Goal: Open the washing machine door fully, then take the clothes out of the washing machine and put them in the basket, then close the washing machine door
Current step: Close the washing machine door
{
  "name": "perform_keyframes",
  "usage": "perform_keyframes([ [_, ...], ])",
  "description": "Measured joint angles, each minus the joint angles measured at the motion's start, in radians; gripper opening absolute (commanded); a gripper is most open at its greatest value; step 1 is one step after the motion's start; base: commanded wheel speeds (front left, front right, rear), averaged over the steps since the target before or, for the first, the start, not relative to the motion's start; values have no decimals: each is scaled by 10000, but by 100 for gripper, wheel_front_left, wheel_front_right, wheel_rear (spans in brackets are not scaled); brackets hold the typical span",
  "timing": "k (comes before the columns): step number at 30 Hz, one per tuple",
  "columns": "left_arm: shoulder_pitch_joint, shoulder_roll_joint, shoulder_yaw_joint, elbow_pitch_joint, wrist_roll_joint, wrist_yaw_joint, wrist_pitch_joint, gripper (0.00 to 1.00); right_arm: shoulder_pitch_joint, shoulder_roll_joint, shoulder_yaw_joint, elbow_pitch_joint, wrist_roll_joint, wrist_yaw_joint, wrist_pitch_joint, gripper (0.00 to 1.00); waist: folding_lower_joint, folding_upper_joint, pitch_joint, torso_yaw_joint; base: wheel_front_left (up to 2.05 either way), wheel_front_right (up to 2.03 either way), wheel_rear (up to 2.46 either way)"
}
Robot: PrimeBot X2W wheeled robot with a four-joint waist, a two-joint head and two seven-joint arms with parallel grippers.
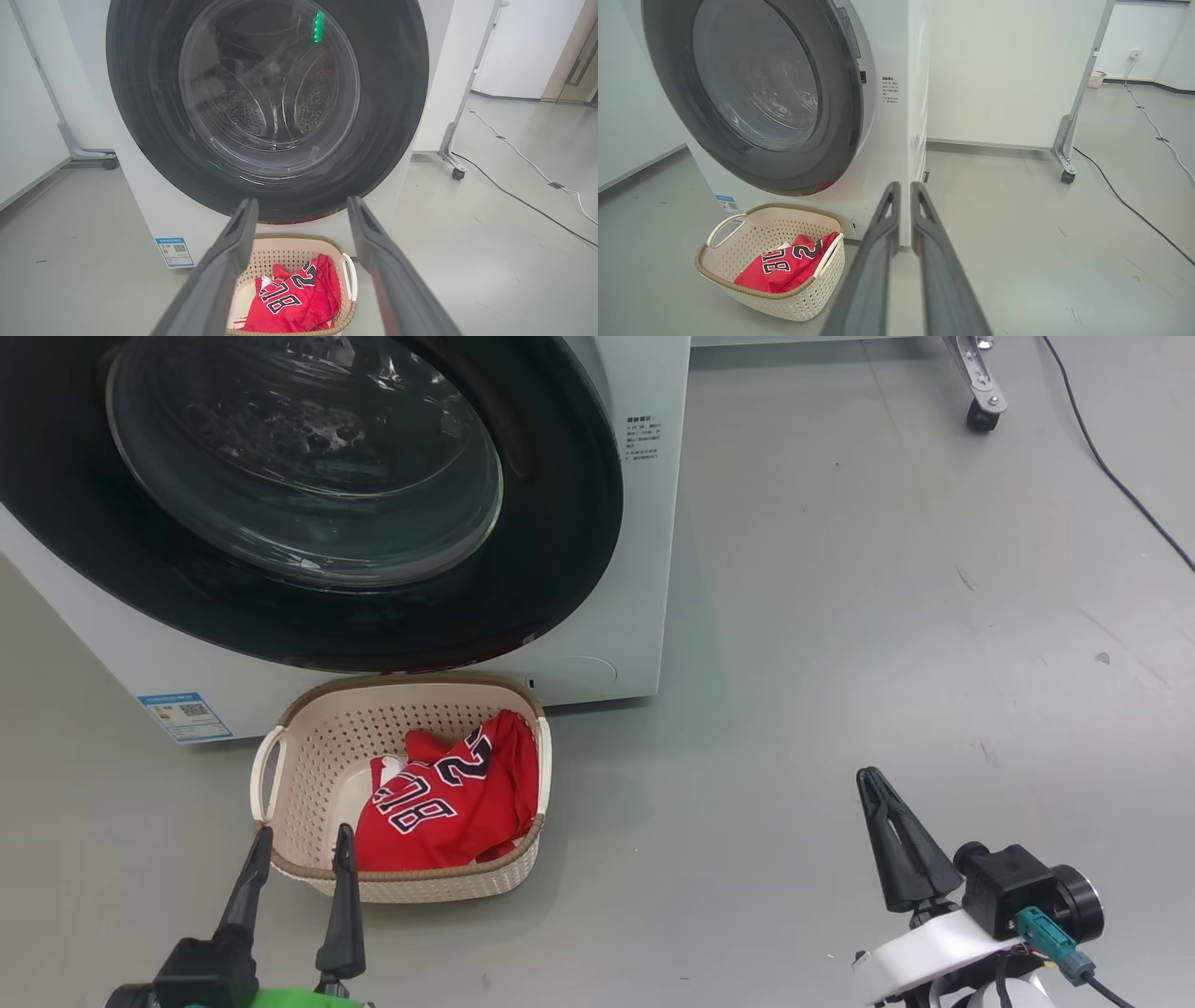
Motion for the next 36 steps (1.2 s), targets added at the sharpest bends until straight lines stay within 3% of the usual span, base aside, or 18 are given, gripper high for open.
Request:
perform_keyframes([
  [13, -1, -150, -104, -21, 299, 36, 88, 100, -6, -54, -17, 56, 31, 27, 0, 0, 0, 0, 0, 235, 0, 0, 0],
  [20, -10, -201, -249, -159, 397, 75, 88, 100, -157, -286, -6, 173, 19, 215, 0, 0, 0, 0, 124, 645, 0, 0, 0],
  [36, -305, -316, -583, -512, 483, 75, 36, 100, -2748, -823, 522, 453, -376, 554, 199, 0, 0, 0, 885, 1802, 0, 0, 0],
])
